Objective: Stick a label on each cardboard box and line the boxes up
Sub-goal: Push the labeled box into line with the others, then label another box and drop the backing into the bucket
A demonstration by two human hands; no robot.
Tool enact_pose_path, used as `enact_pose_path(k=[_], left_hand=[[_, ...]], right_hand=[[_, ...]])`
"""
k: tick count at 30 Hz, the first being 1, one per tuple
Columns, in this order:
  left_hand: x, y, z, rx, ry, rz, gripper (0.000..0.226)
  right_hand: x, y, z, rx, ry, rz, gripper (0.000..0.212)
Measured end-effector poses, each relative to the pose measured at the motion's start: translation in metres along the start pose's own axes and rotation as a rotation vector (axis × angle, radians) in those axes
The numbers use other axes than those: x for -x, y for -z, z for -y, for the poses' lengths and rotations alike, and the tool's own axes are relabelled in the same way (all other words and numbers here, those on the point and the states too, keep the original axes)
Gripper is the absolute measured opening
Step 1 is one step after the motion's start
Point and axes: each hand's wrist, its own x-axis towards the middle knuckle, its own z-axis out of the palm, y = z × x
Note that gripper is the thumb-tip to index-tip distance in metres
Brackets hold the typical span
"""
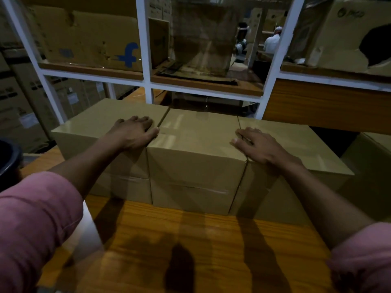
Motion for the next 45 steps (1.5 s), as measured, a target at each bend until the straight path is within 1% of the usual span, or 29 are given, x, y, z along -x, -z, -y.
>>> enact_pose_path(k=[3,5,8,11,13,16,18,20,22,24,27,32,36,40,45], left_hand=[[0.01,0.005,-0.006,0.067,-0.028,-0.12,0.063],[0.014,0.004,-0.007,0.113,-0.011,-0.183,0.061],[0.014,0.003,-0.006,0.127,-0.006,-0.19,0.067],[0.016,0.005,-0.008,0.153,-0.016,-0.19,0.064],[0.017,0.007,-0.014,0.187,-0.056,-0.229,0.064],[0.022,0.012,-0.041,0.205,-0.114,-0.346,0.065],[0.028,0.014,-0.072,0.187,-0.169,-0.417,0.06],[0.035,0.015,-0.131,0.141,-0.248,-0.411,0.056],[0.044,0.017,-0.177,0.112,-0.281,-0.438,0.061],[0.051,0.017,-0.229,0.111,-0.344,-0.479,0.065],[0.06,0.018,-0.305,0.148,-0.468,-0.513,0.063],[0.076,0.024,-0.418,0.27,-0.579,-0.509,0.063],[0.093,0.028,-0.513,0.291,-0.634,-0.458,0.064],[0.117,0.024,-0.621,0.341,-0.651,-0.393,0.059],[0.141,0.017,-0.724,0.392,-0.689,-0.273,0.068]], right_hand=[[0.004,0.003,0.004,-0.043,0.004,-0.078,0.066],[0.006,0.004,0.007,-0.058,0.001,-0.109,0.07],[0.006,0.005,0.01,-0.063,0.004,-0.145,0.072],[0.006,0.007,0.012,-0.052,0.032,-0.194,0.07],[0.01,0.008,0.01,-0.065,0.039,-0.255,0.067],[0.02,0.011,0.011,-0.072,0.02,-0.322,0.066],[0.028,0.008,0.018,-0.05,0.018,-0.336,0.065],[0.047,0.008,0.013,-0.017,0.007,-0.383,0.064],[0.061,0.006,0.018,0.011,0.035,-0.436,0.06],[0.081,0.01,0.013,0.046,0.025,-0.496,0.054],[0.117,0.027,-0.01,0.089,-0.029,-0.59,0.05],[0.19,0.066,-0.085,0.11,-0.135,-0.669,0.047],[0.248,0.094,-0.154,0.107,-0.204,-0.73,0.048],[0.315,0.127,-0.231,0.129,-0.278,-0.696,0.046],[0.382,0.153,-0.303,0.178,-0.361,-0.651,0.043]])
